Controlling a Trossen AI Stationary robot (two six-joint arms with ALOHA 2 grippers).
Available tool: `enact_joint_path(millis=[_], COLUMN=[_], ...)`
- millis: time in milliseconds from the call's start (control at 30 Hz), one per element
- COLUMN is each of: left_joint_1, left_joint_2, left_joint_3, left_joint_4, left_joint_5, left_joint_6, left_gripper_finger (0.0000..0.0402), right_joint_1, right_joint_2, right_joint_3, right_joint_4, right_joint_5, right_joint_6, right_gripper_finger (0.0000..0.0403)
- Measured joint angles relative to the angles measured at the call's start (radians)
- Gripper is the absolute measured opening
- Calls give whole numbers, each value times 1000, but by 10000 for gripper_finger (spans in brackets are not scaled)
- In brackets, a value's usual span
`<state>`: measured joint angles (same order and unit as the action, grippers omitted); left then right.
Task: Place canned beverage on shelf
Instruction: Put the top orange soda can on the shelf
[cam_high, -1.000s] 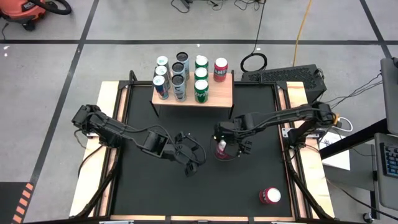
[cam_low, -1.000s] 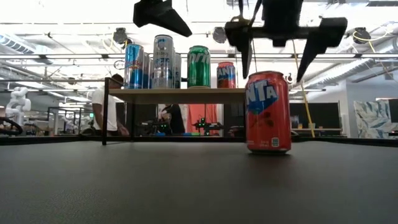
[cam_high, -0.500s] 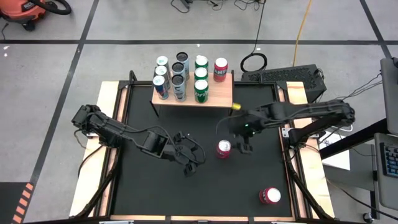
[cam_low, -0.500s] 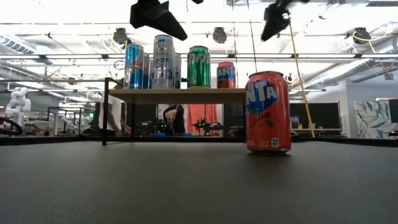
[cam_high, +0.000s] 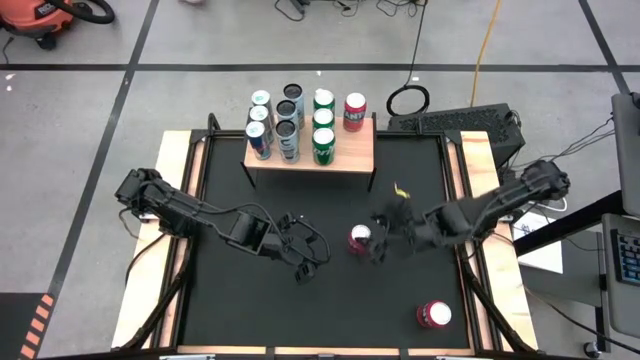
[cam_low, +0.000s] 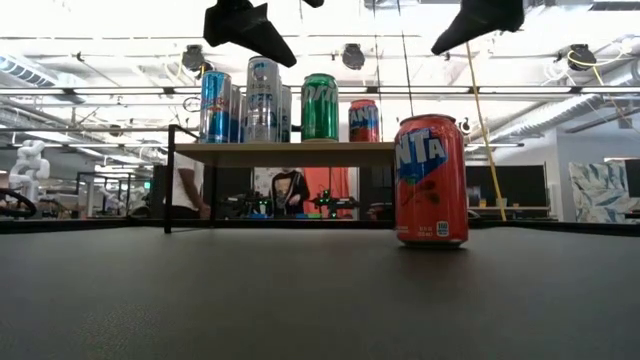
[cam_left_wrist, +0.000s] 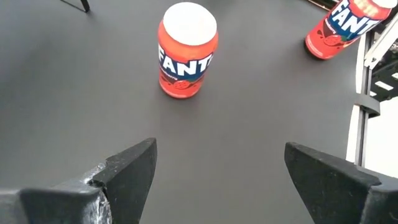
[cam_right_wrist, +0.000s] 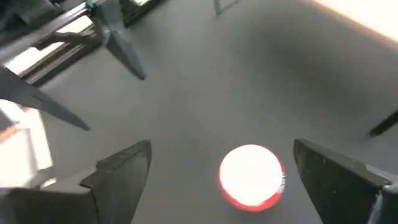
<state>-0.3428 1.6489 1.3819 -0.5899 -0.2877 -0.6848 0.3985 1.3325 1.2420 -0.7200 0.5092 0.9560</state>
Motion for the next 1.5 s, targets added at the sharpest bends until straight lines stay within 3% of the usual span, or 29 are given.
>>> enact_joint_path(millis=[133,233,433,833,1000,1333,1500], left_joint_1=[0,0,0,1,1,1,2], left_joint_2=[0,0,0,0,0,0,0], left_joint_3=[0,0,0,0,0,0,0], left_joint_4=[-4,-6,-7,-55,-55,-54,-55], left_joint_5=[-1,-6,-21,-22,-28,-40,-45], left_joint_6=[-20,-40,-42,-42,-42,-43,-43], left_gripper_finger=[354,354,354,354,354,354,354], right_joint_1=[82,97,96,23,-27,-102,-152], right_joint_2=[38,65,135,188,191,204,208], right_joint_3=[-26,-44,-73,-73,-73,-73,-73], right_joint_4=[-2,-19,-2,-55,-30,-23,4], right_joint_5=[218,242,175,107,-9,-100,-211], right_joint_6=[4,40,95,156,106,76,14], right_gripper_finger=[371,376,398,400,400,400,400])
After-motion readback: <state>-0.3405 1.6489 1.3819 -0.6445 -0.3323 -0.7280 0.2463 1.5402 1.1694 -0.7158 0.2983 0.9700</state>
